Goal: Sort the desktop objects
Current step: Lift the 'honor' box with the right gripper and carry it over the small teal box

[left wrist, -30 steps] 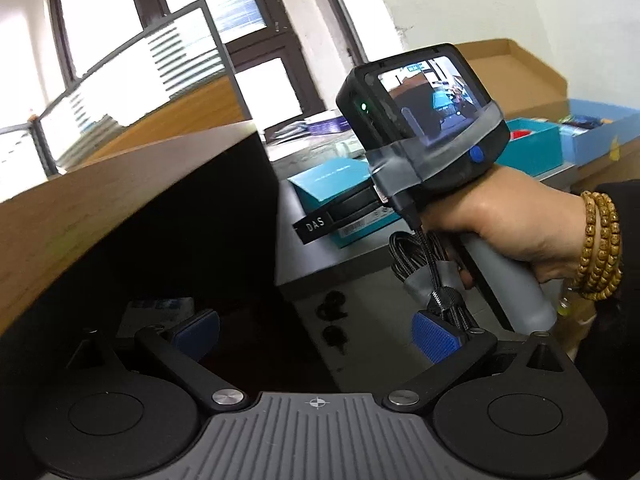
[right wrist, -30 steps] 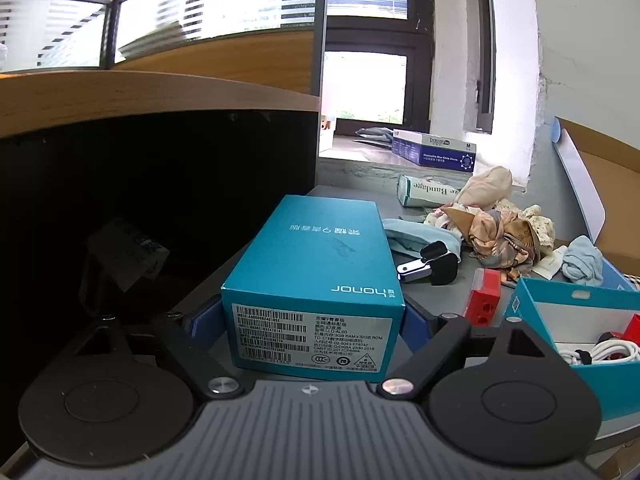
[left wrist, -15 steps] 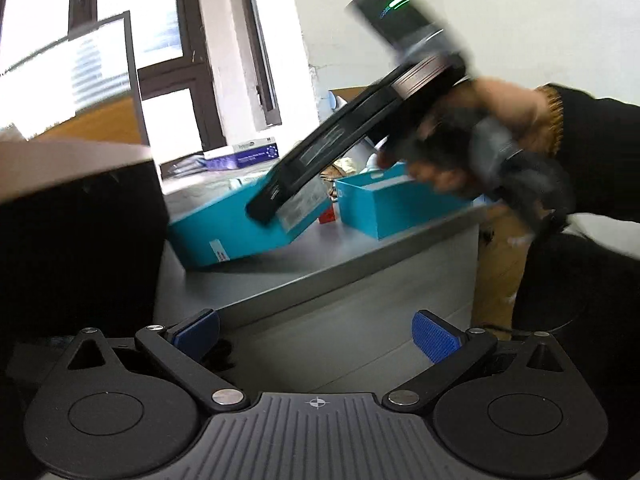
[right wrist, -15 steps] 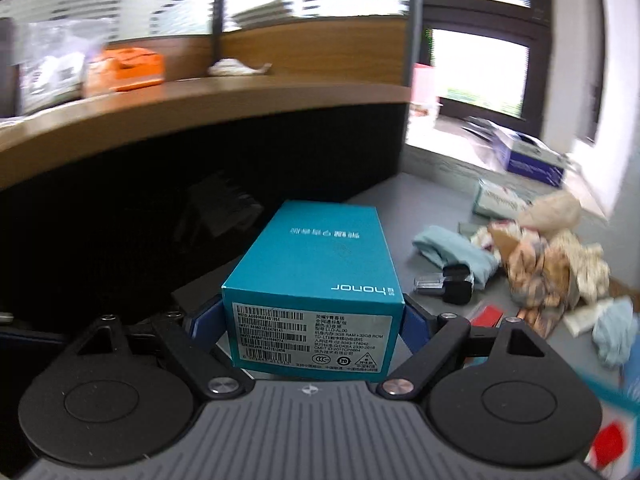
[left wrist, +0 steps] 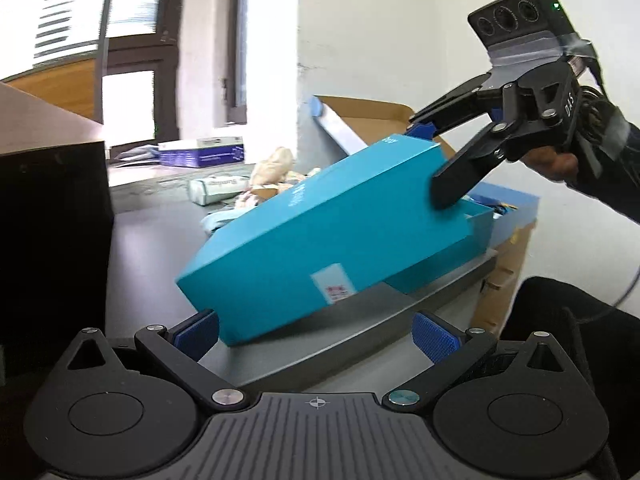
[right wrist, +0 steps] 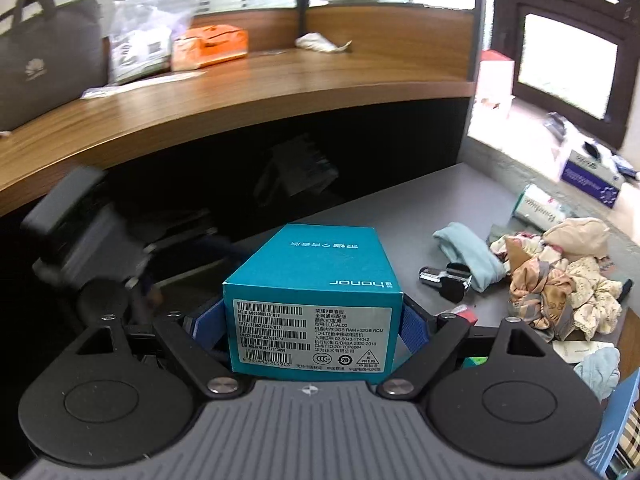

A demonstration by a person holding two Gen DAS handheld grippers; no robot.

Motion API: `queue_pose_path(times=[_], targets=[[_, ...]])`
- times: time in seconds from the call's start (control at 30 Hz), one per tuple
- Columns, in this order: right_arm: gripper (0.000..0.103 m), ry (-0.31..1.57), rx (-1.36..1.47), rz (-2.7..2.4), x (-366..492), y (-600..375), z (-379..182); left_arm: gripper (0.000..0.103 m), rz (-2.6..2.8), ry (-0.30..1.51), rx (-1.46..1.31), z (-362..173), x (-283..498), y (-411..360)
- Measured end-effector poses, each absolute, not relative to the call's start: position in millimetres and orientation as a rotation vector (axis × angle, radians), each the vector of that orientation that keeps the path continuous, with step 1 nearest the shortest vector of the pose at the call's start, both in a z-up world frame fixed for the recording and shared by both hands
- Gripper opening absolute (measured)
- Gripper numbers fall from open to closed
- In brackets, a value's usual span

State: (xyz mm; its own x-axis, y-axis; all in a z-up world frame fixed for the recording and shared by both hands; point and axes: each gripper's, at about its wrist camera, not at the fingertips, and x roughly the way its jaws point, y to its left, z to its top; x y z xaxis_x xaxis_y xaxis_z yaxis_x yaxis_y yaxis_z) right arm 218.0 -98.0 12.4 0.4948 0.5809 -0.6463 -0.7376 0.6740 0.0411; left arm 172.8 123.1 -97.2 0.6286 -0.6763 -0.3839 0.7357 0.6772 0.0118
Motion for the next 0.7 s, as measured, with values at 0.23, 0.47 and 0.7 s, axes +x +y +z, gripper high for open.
queue_pose_path(times=[0.23, 0.47, 0.7], targets=[[0.09, 0.706, -0.257, 0.899, 235, -130, 16, 0.103, -0.827, 0.428, 0.19, -109, 192, 118], [0.09, 0.686, -0.248, 1.043, 253, -157, 18, 0.102, -0.909, 0.414, 0.127, -107, 214, 114], [0.09, 0.686, -0.233, 1.093, 258, -170, 20, 0.071, -0.976, 0.448, 0.048, -112, 229, 107]])
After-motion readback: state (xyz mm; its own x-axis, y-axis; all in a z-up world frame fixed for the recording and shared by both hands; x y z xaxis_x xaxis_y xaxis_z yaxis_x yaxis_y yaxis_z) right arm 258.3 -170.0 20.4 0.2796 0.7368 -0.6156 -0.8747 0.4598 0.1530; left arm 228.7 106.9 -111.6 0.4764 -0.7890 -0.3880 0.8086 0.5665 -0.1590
